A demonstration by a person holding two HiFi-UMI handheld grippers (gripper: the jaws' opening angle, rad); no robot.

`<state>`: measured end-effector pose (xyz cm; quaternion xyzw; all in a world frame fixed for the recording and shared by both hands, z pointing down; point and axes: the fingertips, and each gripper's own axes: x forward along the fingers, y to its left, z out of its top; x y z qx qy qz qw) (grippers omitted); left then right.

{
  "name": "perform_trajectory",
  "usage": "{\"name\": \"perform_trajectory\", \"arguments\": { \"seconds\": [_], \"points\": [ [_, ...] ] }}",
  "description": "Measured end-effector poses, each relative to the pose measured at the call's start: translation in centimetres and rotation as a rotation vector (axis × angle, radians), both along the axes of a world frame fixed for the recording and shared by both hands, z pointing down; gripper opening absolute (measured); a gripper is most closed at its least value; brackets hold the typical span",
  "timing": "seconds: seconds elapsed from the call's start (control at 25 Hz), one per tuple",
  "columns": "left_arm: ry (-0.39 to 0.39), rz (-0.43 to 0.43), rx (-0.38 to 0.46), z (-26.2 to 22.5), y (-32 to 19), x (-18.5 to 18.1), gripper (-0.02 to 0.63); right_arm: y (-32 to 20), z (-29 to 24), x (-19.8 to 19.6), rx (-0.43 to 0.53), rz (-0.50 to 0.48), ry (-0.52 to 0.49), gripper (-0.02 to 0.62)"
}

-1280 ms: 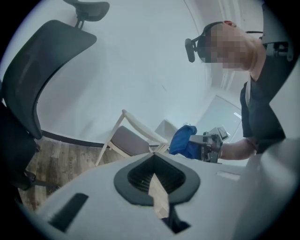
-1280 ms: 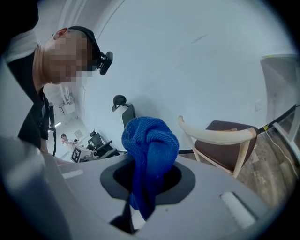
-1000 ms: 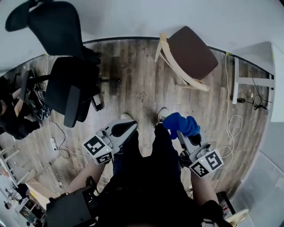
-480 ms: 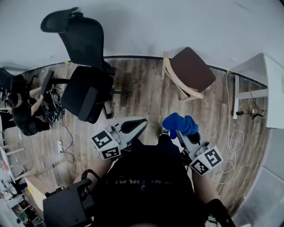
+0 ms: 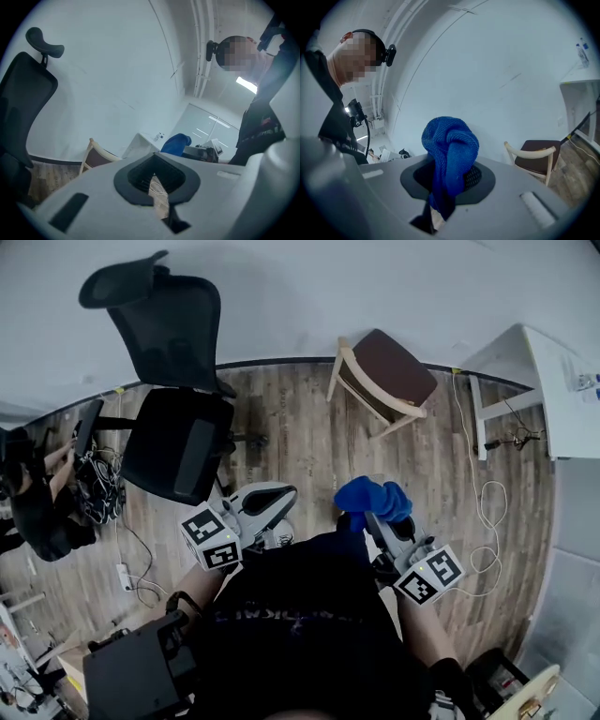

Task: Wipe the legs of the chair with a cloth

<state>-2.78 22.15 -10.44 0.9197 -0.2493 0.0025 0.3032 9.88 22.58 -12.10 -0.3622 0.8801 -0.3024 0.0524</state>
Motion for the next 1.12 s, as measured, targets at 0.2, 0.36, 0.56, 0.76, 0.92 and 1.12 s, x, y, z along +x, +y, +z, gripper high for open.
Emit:
{"name": "perform_trajectory", "arguments": {
  "seconds": [0.2,0.36,0.56,0.76,0.92,1.12],
  "points": [
    [0.016,0.039,0.015,0.1,5.5,-3.9,0.002,6.0,-0.1,-4.2,0.007,0.058,-0.008,0.077],
    [0.01,0.064,-0.009,0.3,8.6,-5.9,0.002,8.9,-0.2,-6.2,-0.004,0.102,-0.028,0.075],
    [0.012,0.082,-0.004,0.4,8.7,-5.9,0.002,9.5,0.4,-6.5,-0.033,0.112,-0.042,0.075],
    [0.013,0.102,0.002,0.1,8.5,-5.2,0.002,10.1,0.4,-6.6,-0.044,0.116,-0.046,0.075],
    [0.004,0.101,0.015,0.0,8.7,-5.3,0.002,10.4,0.9,-7.0,-0.054,0.092,-0.042,0.075],
    [-0.01,0.094,0.015,-0.2,9.0,-5.2,0.002,10.6,0.6,-7.6,-0.044,0.059,-0.035,0.075]
  ]
}}
